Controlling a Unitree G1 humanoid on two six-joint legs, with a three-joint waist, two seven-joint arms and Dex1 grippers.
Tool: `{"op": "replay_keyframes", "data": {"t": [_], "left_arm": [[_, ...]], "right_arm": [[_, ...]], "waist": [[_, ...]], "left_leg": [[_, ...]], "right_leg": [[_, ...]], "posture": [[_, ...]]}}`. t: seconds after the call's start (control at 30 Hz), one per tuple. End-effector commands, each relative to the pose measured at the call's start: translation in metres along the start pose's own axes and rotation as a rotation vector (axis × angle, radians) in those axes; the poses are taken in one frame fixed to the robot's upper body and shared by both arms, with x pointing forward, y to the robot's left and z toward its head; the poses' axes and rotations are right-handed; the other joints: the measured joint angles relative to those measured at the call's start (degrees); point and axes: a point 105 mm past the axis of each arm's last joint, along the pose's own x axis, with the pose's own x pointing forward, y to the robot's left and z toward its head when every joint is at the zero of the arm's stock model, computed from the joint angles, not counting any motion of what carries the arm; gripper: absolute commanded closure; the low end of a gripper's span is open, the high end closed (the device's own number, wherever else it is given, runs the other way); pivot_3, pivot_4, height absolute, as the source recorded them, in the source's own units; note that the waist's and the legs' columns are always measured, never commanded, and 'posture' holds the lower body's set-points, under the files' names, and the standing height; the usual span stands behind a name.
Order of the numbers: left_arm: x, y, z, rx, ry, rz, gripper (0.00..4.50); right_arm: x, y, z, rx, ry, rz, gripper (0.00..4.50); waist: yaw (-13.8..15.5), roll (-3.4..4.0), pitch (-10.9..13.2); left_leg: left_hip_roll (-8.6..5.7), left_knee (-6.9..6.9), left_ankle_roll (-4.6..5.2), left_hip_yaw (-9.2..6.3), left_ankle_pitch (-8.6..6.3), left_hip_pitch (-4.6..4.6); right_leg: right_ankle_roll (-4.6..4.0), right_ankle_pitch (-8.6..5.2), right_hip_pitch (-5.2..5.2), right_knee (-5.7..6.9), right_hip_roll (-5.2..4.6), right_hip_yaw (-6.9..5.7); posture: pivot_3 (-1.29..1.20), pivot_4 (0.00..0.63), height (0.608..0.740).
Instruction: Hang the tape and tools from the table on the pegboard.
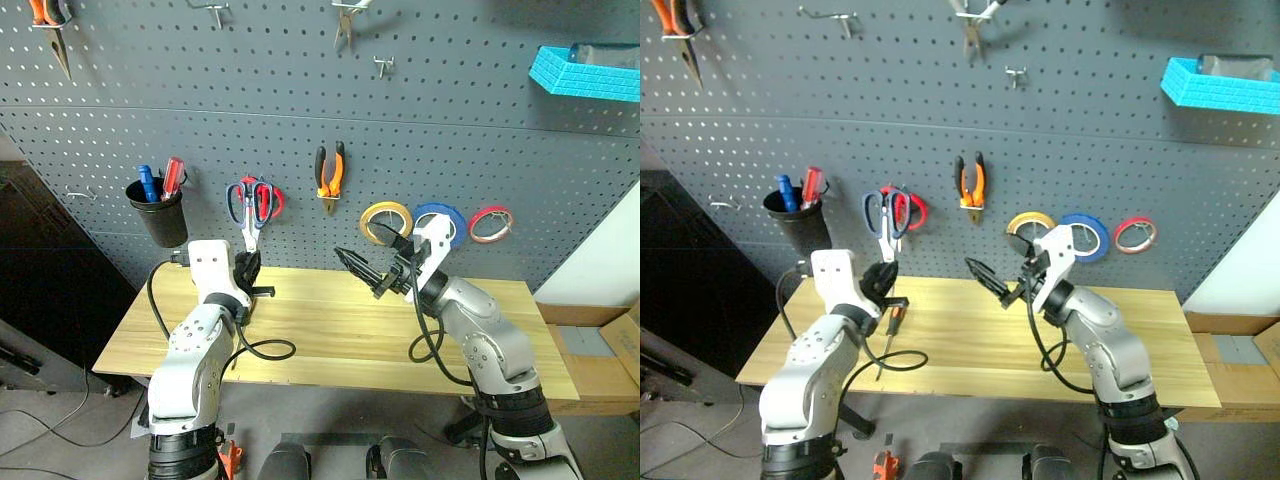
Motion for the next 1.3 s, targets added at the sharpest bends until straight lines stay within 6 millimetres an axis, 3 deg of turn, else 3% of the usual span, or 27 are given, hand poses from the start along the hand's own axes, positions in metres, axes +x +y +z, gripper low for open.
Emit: {"op": "replay_keyframes", "data": {"t": [0.03,0.13,0.37,0.47,0.53,0.7,0.83,0.93,1.03,1.17,1.3], "left_arm": [[0.003,0.002,0.012,0.02,-0.016,0.0,4.04],[0.004,0.003,0.011,0.032,0.001,-0.002,4.04],[0.003,0.005,0.012,0.044,0.008,0.003,1.76],[-0.001,0.006,0.002,0.039,0.039,0.009,0.72],[-0.007,0.011,-0.017,0.041,0.093,0.026,0.09],[-0.027,0.041,-0.062,0.081,0.24,0.099,0.04],[-0.029,0.063,-0.066,0.104,0.273,0.132,0.04],[-0.016,0.091,-0.058,0.14,0.288,0.134,0.04],[0.004,0.123,-0.048,0.186,0.324,0.126,0.04],[0.027,0.133,-0.041,0.193,0.355,0.081,0.04],[0.042,0.13,-0.047,0.173,0.425,0.013,0.04]], "right_arm": [[-0.002,0.005,0.015,-0.01,-0.048,0.006,0.0],[-0.002,0.006,0.015,-0.012,-0.047,0.003,0.0],[-0.005,0.007,0.014,-0.007,-0.04,-0.006,0.0],[-0.008,0.006,0.01,0.013,-0.023,-0.011,0.0],[-0.013,0.009,-0.002,-0.001,0.027,0.015,0.0],[-0.016,0.034,-0.034,-0.083,0.162,0.186,0.0],[-0.006,0.057,-0.043,-0.135,0.195,0.319,0.0],[0.016,0.076,-0.04,-0.095,0.173,0.384,0.0],[0.04,0.091,-0.033,-0.088,0.147,0.438,0.0],[0.051,0.092,-0.027,-0.088,0.134,0.444,0.0],[0.053,0.079,-0.025,-0.107,0.134,0.415,0.0]], "waist": [[-0.4,0.01,0.0],[-0.6,0.01,0.0],[-0.7,0.04,0.0],[-0.8,0.11,0.1],[-1.0,0.2,0.1],[-2.0,0.48,2.5],[-2.4,0.46,5.3],[-2.5,0.55,7.4],[-2.5,0.58,9.9],[-2.3,0.59,11.3],[-2.3,0.13,12.1]], "left_leg": [[0.0,0.0,0.0,0.0,0.0,0.0],[0.0,-0.01,0.0,0.01,0.0,0.0],[0.0,-0.01,0.0,0.01,0.0,0.03],[0.01,-0.01,0.0,0.03,0.0,0.03],[0.01,-0.04,0.0,0.04,0.0,0.03],[0.06,-0.07,0.03,0.19,-0.02,0.16],[0.22,-0.07,0.16,-0.04,0.07,0.14],[0.26,-0.06,0.18,-0.29,0.09,0.0],[0.28,-0.14,0.27,-0.42,0.16,-0.26],[0.2,-0.19,0.15,-0.4,0.1,-0.52],[0.03,0.12,-0.22,-0.34,-0.12,-1.9]], "right_leg": [[0.0,0.0,0.0,0.0,0.0,0.01],[0.0,0.0,0.0,-0.01,0.0,0.01],[-0.01,-0.01,0.0,-0.01,0.0,0.02],[-0.11,-0.07,0.0,-0.02,0.0,0.03],[-0.2,-0.13,0.0,-0.03,0.0,0.05],[-0.44,-0.3,0.01,-0.01,-0.03,0.14],[-0.46,-0.31,-0.08,0.01,-0.03,0.06],[-0.47,-0.31,-0.14,0.03,-0.03,0.03],[-0.47,-0.31,-0.46,0.09,0.04,-0.07],[-0.3,-0.24,-0.71,0.26,0.02,-0.08],[-0.31,-0.23,-2.13,0.85,-0.8,-0.13]], "posture": [[0.1,0.017,0.74],[0.1,0.022,0.74],[0.08,0.05,0.74],[0.08,0.073,0.74],[0.07,0.105,0.74],[0.04,0.181,0.74],[0.04,0.241,0.74],[0.04,0.309,0.74],[0.03,0.336,0.74],[0.03,0.368,0.74],[0.02,0.384,0.74]]}}
